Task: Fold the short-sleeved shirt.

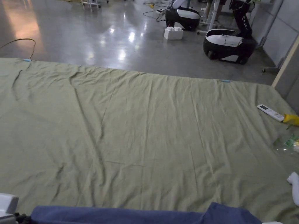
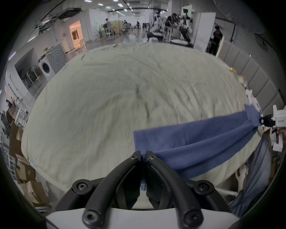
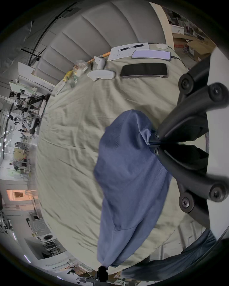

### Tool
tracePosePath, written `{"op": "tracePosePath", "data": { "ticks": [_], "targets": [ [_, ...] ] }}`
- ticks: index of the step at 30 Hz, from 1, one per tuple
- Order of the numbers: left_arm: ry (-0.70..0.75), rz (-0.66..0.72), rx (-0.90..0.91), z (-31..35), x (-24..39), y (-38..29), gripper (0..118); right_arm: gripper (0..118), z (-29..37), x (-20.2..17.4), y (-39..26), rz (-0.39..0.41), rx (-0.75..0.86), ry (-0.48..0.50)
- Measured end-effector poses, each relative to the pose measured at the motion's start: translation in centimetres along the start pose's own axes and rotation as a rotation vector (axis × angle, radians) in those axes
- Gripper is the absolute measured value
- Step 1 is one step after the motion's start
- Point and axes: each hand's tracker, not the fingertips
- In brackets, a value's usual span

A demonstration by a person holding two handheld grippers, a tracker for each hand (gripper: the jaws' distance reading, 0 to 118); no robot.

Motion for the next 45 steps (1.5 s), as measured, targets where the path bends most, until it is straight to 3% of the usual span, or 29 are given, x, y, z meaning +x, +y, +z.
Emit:
{"op": "tracePosePath", "data": {
  "ticks": [9, 17, 18, 20, 21, 22, 25, 36, 39, 40, 41, 42, 44, 45],
  "targets": [
    [0.029, -0.071, -0.098, -1.6, 1.6, -1.2, 6, 3, -2.5, -0.9, -0.7, 0.038, -0.073, -0.032],
    [0.033, -0.037, -0.107, -3.3, 1.0, -2.3, 9, 6, -3.2, -1.3, -1.0, 0.039, -0.090, -0.049],
    [0.038, -0.030, -0.090, -3.1, 0.9, -2.2, 14, 16, -3.1, -1.4, -1.0, 0.034, -0.082, -0.057],
    [0.057, -0.015, -0.018, -2.3, 1.2, -1.9, 31, 55, -2.4, -1.6, -0.7, 0.017, -0.055, -0.090],
    [0.063, -0.014, 0.021, -2.0, 1.2, -1.6, 40, 69, -2.0, -1.8, -0.4, 0.008, -0.032, -0.129],
    [0.061, -0.003, 0.057, -1.9, 1.2, -1.2, 51, 76, -1.4, -2.0, -0.1, -0.001, -0.004, -0.140],
    [0.049, 0.024, 0.151, -1.4, 1.5, 0.1, 56, 79, 0.3, -2.2, 1.1, -0.077, 0.107, -0.119],
    [0.072, 0.124, 0.600, 2.7, 7.6, 6.2, 57, 75, 5.2, -6.9, 7.0, -0.225, 0.680, -0.091],
    [0.075, 0.144, 0.701, 4.0, 9.4, 7.1, 52, 53, 6.2, -8.8, 8.4, -0.218, 0.812, -0.119],
    [0.078, 0.148, 0.735, 4.4, 10.0, 7.3, 44, 49, 6.6, -9.2, 8.9, -0.219, 0.842, -0.111],
    [0.087, 0.147, 0.762, 4.8, 10.4, 7.3, 24, 43, 6.8, -9.5, 9.2, -0.239, 0.852, -0.097],
    [0.093, 0.141, 0.782, 5.1, 11.0, 7.5, 14, 36, 6.9, -10.0, 9.8, -0.251, 0.871, -0.084],
    [0.118, 0.139, 0.802, 5.6, 11.9, 7.8, 12, 11, 7.3, -10.7, 10.2, -0.290, 0.893, -0.077],
    [0.102, 0.136, 0.803, 5.8, 12.1, 8.0, 8, 10, 7.7, -11.1, 10.5, -0.293, 0.928, -0.100]
  ]
}}
